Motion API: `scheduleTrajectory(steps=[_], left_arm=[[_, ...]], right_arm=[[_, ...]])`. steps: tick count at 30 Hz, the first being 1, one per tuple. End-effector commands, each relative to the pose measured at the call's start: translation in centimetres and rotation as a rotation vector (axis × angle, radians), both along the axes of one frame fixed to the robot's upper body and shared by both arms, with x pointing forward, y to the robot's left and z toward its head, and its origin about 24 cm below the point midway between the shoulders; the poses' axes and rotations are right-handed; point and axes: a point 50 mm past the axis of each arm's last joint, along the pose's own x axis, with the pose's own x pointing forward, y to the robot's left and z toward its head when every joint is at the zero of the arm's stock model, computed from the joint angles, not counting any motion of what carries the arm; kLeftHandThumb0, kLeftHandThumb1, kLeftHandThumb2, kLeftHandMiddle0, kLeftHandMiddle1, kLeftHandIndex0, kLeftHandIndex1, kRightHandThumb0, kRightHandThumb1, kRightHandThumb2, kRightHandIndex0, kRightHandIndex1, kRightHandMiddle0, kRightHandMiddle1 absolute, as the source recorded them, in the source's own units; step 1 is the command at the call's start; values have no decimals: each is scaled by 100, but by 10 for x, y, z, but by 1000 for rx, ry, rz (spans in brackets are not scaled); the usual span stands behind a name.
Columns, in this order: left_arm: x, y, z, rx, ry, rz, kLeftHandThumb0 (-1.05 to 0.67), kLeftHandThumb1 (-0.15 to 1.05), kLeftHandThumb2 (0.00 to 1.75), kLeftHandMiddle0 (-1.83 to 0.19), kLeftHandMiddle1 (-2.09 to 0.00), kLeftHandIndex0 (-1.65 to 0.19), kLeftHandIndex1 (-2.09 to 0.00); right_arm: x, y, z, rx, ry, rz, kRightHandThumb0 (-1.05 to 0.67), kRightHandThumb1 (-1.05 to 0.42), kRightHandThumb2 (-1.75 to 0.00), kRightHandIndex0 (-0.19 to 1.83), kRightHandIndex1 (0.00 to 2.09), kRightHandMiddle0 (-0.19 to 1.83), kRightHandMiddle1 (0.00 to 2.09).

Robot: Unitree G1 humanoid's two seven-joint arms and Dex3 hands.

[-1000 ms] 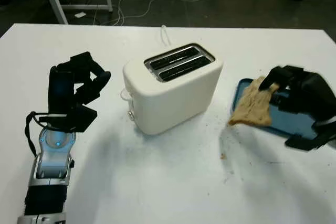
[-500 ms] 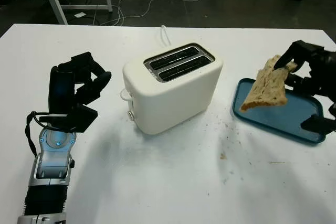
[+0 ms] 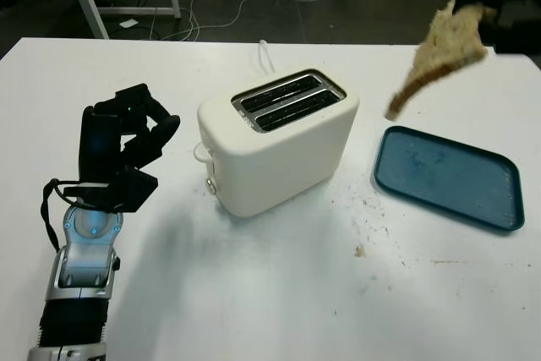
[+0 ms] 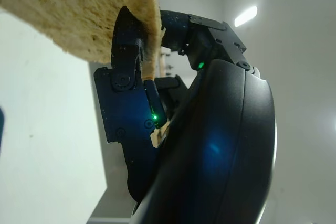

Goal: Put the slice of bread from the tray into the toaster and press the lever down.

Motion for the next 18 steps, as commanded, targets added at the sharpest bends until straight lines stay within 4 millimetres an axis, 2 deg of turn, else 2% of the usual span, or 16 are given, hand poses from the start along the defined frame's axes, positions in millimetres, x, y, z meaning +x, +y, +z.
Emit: scheduleTrajectory(steps=[1,4,7,11,18], left_arm=[[0,0,2,2,-1,-3,-81,92,37,-130,-160,-107,-149],[-1,-1,2,14,2,5,-82,92,38,-130,-160,-107,-151],[-1,-1,1,16,-3,6,-81,92,39,-130,-161,-107,-152],[-1,-1,0,13,2,8,-82,92,39,-131,-162,-107,-151],[-1,0,0,15,0,13,-82,92,39,-130,-162,-107,-151]], right_arm=[[-1,12,18,35,25,19,-39,-92,-32,81,175,60,175],[-2,24,32,130,133,14,-35,-92,-27,81,175,62,171],[-3,34,37,148,203,21,-31,-92,-27,77,175,58,171],[2,50,30,140,283,4,-29,-92,-25,83,175,65,171],[7,75,8,92,334,1,-16,-92,-36,89,175,69,173]])
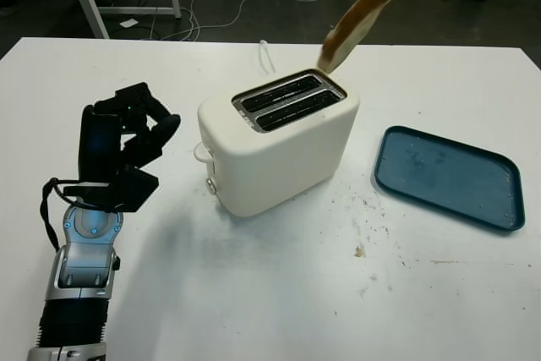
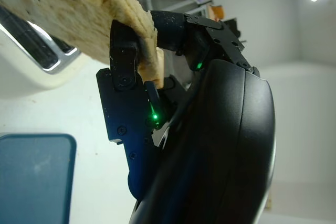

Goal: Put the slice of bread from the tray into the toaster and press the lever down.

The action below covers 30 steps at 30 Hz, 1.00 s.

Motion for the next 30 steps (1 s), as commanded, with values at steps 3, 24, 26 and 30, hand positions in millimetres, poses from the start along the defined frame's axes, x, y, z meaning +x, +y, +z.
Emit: scheduleTrajectory(steps=[3,24,26,30], left_arm=[[-1,0,-1,-8,0,0,-81,92,38,-130,-162,-106,-151],[-2,-1,-3,-13,2,10,-82,92,36,-131,-162,-108,-152],[-2,-1,-3,-14,3,10,-82,92,37,-130,-161,-107,-151],[-2,-1,-3,-19,-2,5,-81,92,36,-129,-161,-106,-150]], right_arm=[[1,14,-12,38,53,4,-13,-92,-42,88,175,67,174],[-5,35,-47,93,108,60,-18,-92,-53,97,175,75,175],[-4,36,-49,97,128,52,-20,-92,-53,98,175,75,175],[-4,38,-53,98,140,62,-22,-92,-53,99,175,76,175]])
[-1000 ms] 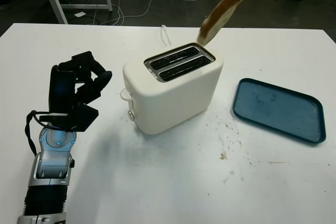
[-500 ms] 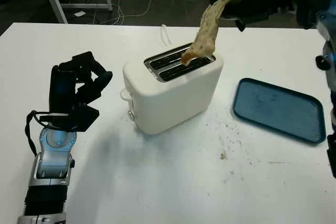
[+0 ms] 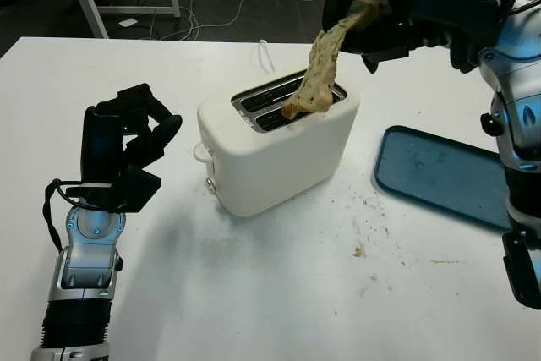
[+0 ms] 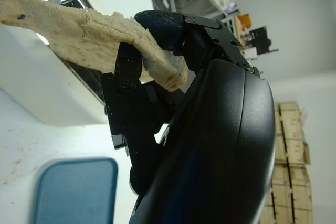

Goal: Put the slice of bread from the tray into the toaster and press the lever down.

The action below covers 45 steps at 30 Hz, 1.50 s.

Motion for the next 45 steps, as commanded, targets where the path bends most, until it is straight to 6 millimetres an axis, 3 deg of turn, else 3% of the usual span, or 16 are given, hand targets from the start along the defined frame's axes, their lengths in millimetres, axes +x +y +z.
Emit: scheduleTrajectory(steps=[1,30,45], left_arm=[[-2,1,-1,-6,-8,2,-82,92,36,-130,-161,-107,-150],[-3,2,-2,-7,-9,10,-81,92,35,-130,-161,-106,-152],[-4,2,-3,-7,-8,12,-82,92,35,-130,-162,-106,-151]], right_arm=[[0,1,-4,19,6,9,-23,-92,-53,99,175,76,175],[-9,18,-32,-127,77,67,-29,-92,-56,104,175,74,175],[-17,26,-36,-173,93,105,-35,-92,-51,102,175,71,175]])
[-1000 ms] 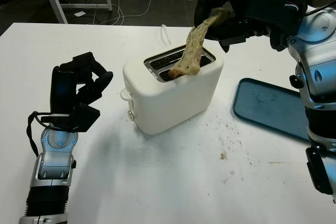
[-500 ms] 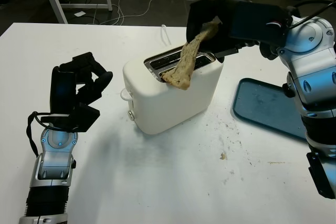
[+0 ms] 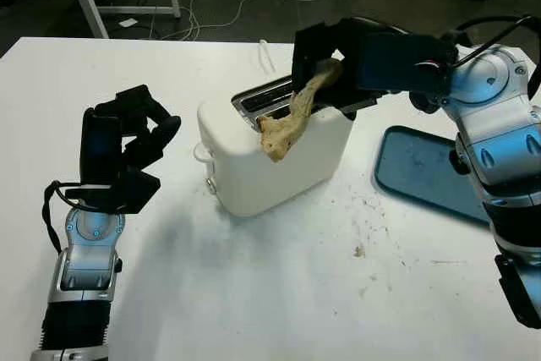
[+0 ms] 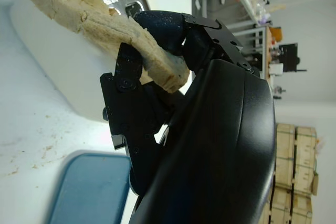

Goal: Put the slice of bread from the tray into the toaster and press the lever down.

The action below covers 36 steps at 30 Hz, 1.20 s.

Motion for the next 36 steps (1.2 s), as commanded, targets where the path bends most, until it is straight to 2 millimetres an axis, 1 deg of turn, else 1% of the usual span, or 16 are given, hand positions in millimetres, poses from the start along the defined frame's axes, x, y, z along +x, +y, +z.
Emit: scheduleTrajectory(steps=[1,6,11,14,18,21,24,28,30,31,32,33,34,36], left_arm=[[-2,1,0,-4,-18,3,-82,92,35,-130,-162,-106,-151],[-2,1,-1,-9,-16,6,-82,92,35,-130,-161,-107,-151],[-4,1,0,-3,-6,16,-82,92,36,-131,-161,-107,-151],[-4,1,0,-4,-11,12,-81,92,35,-130,-160,-107,-150],[-3,1,0,-8,-16,4,-81,92,35,-130,-161,-107,-150],[-3,1,0,-7,-16,5,-82,92,36,-130,-161,-106,-150],[-3,0,0,-5,-12,9,-82,92,36,-130,-161,-107,-149],[-2,0,0,-5,-16,-1,-81,92,36,-130,-161,-106,-150],[-3,0,0,0,-11,3,-82,92,36,-130,-161,-106,-150],[-3,0,0,3,-8,7,-82,92,36,-130,-161,-106,-150],[-3,0,0,1,-7,8,-82,92,37,-130,-161,-106,-150],[-3,0,0,0,-9,9,-82,92,36,-130,-161,-106,-151],[-3,0,0,0,-10,9,-81,92,36,-130,-162,-106,-151],[-3,0,-1,-3,-12,10,-81,92,36,-130,-162,-106,-151]], right_arm=[[0,0,-3,-22,5,-2,-35,-92,-51,103,175,72,175],[10,-3,-7,-28,9,-25,-32,-92,-54,104,175,72,175],[29,-12,-8,-36,-12,-68,-29,-92,-59,103,175,74,175],[40,-18,-6,-22,-23,-116,-29,-92,-56,103,175,75,175],[50,-24,1,-7,-44,-172,-29,-92,-54,105,175,81,175],[57,-28,8,52,-55,-203,-28,-92,-53,105,175,81,175],[61,-30,13,94,-49,-224,-28,-92,-51,102,175,78,175],[61,-30,13,136,10,-211,-30,-92,-49,101,175,77,175],[60,-29,12,129,44,-165,-38,-92,-47,100,175,76,175],[60,-29,11,99,44,-139,-44,-92,-44,98,175,75,172],[59,-28,11,67,43,-105,-51,-92,-39,84,165,72,152],[57,-28,11,38,45,-78,-57,-92,-32,67,142,65,117],[56,-27,11,-3,43,-48,-61,-92,-28,60,128,64,91],[54,-26,13,-80,44,16,-67,-91,-17,36,84,61,35]])
